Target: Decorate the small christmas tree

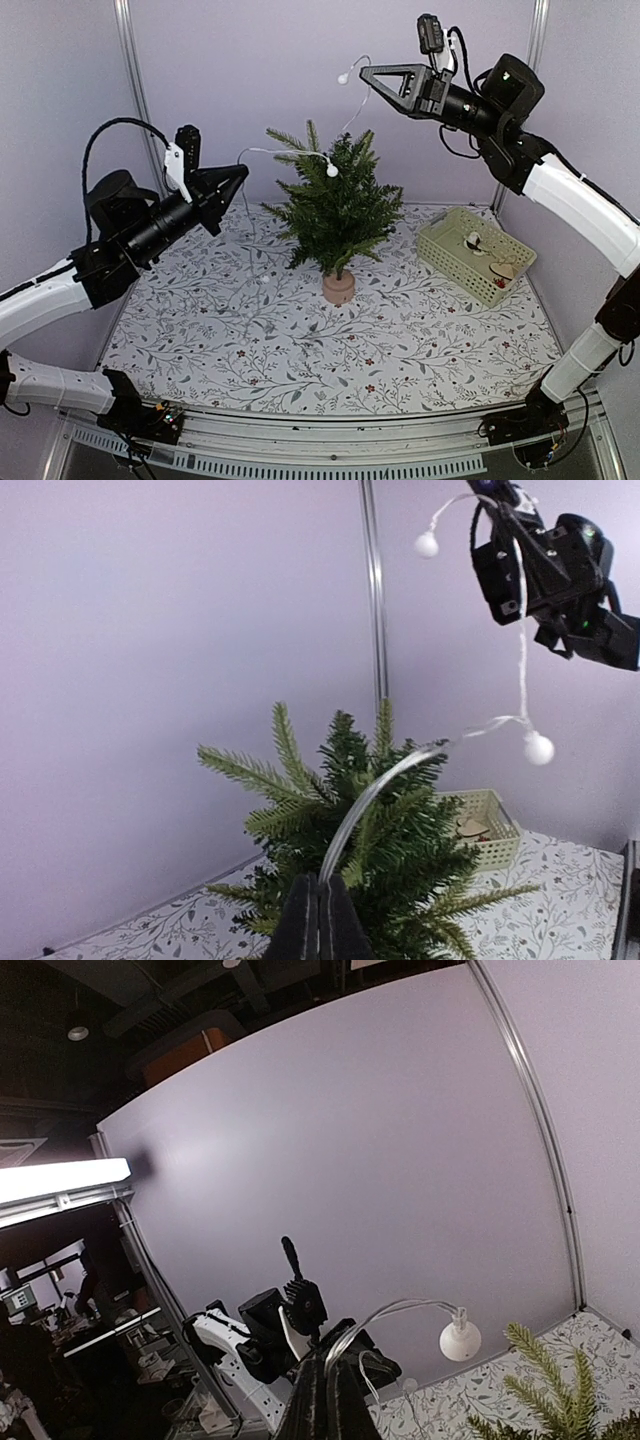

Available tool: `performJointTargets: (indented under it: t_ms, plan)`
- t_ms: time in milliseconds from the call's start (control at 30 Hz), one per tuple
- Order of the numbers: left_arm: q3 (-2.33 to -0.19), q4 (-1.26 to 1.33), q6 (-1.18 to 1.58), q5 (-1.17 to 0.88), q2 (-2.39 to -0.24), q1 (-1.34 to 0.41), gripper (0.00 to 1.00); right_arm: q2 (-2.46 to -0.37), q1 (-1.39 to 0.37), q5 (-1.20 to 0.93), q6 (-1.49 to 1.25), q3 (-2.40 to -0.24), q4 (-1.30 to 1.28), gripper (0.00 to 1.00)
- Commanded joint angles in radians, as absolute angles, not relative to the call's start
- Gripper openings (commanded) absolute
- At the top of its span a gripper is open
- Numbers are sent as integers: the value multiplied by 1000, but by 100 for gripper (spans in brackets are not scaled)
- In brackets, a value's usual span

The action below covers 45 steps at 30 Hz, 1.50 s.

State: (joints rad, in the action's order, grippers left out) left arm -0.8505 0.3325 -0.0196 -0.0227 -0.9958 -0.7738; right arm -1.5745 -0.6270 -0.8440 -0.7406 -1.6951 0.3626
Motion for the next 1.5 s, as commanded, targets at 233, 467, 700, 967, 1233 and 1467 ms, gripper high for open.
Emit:
performJointTargets:
  t_ms: [233, 467, 700, 967, 1233, 1467]
  plan:
    - [-1055, 204, 93, -9, -1175, -604, 0, -1709, -503, -611, -568, -1830, 303, 0]
    - [-1050, 216, 153, -87, -1206, -542, 0, -1857, -464, -669, -550, -1960, 306, 0]
    - [-1032, 209, 153, -169, -1219, -544, 0, -1969, -454, -702, -540, -2007, 305, 0]
    - [-1002, 198, 132, -201, -1199, -551, 0, -2035, -447, -739, -533, -1995, 296, 0]
    - [-976, 175, 114, -201, -1186, -563, 0, -2036, -445, -762, -540, -1909, 312, 5]
    - [-953, 149, 106, -196, -1159, -564, 0, -1967, -434, -735, -526, -1790, 330, 18]
